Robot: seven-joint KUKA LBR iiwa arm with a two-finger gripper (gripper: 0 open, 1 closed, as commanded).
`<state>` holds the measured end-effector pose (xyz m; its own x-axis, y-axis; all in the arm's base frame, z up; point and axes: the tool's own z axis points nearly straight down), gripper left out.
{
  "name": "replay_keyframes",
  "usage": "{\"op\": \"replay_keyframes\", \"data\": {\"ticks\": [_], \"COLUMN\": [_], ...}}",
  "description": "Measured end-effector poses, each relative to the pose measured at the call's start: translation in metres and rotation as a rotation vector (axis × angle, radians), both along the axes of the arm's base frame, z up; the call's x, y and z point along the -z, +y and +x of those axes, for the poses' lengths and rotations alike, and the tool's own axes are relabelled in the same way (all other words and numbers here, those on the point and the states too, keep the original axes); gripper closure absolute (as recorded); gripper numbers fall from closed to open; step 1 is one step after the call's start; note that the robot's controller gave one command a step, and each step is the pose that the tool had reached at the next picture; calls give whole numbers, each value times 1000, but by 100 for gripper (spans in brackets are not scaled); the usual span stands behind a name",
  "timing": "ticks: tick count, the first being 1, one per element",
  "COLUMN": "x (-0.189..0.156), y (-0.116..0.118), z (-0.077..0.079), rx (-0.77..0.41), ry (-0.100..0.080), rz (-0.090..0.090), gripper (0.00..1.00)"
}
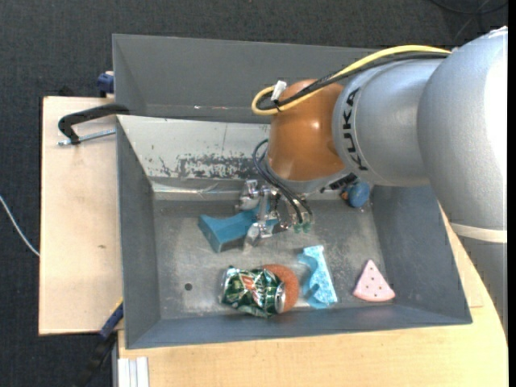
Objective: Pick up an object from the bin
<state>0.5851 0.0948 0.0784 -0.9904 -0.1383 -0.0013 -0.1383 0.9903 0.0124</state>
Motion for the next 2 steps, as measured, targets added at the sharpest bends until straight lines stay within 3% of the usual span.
{"op": "replay_keyframes", "data": {"ticks": [2], "x": [0], "y": [0], "z": [0], "rx": [0], "ry": [0], "rz": [0], "gripper": [100]}}
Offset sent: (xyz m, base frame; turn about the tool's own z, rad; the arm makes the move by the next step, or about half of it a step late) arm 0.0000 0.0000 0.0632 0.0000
